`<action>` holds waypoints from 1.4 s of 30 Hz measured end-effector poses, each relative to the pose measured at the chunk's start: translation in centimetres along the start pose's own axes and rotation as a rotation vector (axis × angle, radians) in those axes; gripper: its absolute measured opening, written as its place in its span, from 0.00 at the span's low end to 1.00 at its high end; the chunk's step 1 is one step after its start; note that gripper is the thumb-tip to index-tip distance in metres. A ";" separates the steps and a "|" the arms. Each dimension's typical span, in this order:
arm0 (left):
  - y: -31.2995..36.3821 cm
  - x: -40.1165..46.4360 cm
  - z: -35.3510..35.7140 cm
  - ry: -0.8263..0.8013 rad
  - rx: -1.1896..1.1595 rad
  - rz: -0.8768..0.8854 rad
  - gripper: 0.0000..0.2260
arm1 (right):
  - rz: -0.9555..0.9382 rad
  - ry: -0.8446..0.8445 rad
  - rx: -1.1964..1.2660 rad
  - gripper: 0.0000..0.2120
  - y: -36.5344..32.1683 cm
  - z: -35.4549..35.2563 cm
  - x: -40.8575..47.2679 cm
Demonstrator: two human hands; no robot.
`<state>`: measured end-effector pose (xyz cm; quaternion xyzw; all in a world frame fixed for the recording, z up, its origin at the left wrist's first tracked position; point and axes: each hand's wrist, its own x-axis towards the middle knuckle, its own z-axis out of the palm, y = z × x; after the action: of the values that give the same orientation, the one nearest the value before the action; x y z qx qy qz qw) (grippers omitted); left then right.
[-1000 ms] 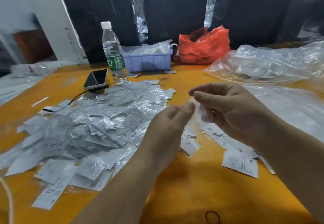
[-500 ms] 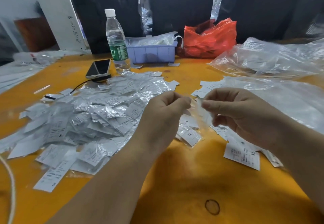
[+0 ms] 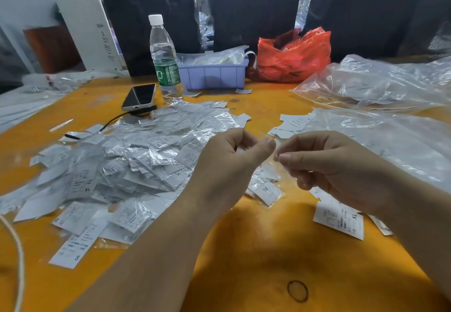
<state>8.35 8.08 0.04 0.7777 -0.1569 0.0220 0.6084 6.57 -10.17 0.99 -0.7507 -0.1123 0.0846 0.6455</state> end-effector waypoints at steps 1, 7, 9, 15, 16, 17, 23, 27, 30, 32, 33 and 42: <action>0.0 0.0 0.0 -0.011 -0.002 -0.006 0.12 | 0.002 0.036 0.017 0.13 -0.1 0.0 0.0; 0.0 -0.2 0.3 -0.149 0.013 -0.039 0.12 | -0.027 0.147 0.166 0.08 -0.5 -0.1 0.0; 0.0 -0.4 0.5 -0.182 0.023 -0.016 0.12 | -0.030 0.143 0.205 0.10 -0.5 -0.2 -0.1; -0.1 -0.3 0.5 -0.058 -0.020 0.100 0.15 | 0.043 0.012 0.342 0.15 -0.3 0.4 -0.1; -0.1 -0.3 0.5 -0.041 -0.025 0.113 0.16 | 0.055 -0.008 0.360 0.14 -0.3 0.5 -0.1; -0.2 -0.3 0.5 -0.029 -0.031 0.123 0.17 | 0.064 -0.014 0.380 0.13 -0.3 0.6 -0.2; -0.3 -0.2 0.6 -0.047 -0.111 0.068 0.14 | 0.093 0.188 0.483 0.05 -0.7 0.0 -0.1; -0.4 -0.2 0.6 -0.083 -0.163 0.075 0.11 | 0.097 0.215 0.456 0.04 -0.5 0.0 0.1; -0.4 -0.4 0.6 -0.105 -0.139 0.059 0.24 | 0.061 0.248 0.457 0.01 -0.3 -0.1 0.2; -0.3 -0.4 0.5 -0.104 -0.108 0.040 0.30 | 0.051 0.286 0.452 0.03 -0.1 -0.3 0.3; -0.3 -0.4 0.5 -0.101 -0.102 0.029 0.31 | 0.050 0.295 0.448 0.04 -0.1 -0.4 0.4; -0.3 -0.4 0.7 -0.135 -0.092 0.003 0.10 | 0.066 0.289 0.417 0.12 0.1 -0.3 0.6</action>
<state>7.99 7.59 -0.48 0.7485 -0.1996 -0.0368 0.6313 7.21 -10.28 0.95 -0.6089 0.0257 0.0188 0.7926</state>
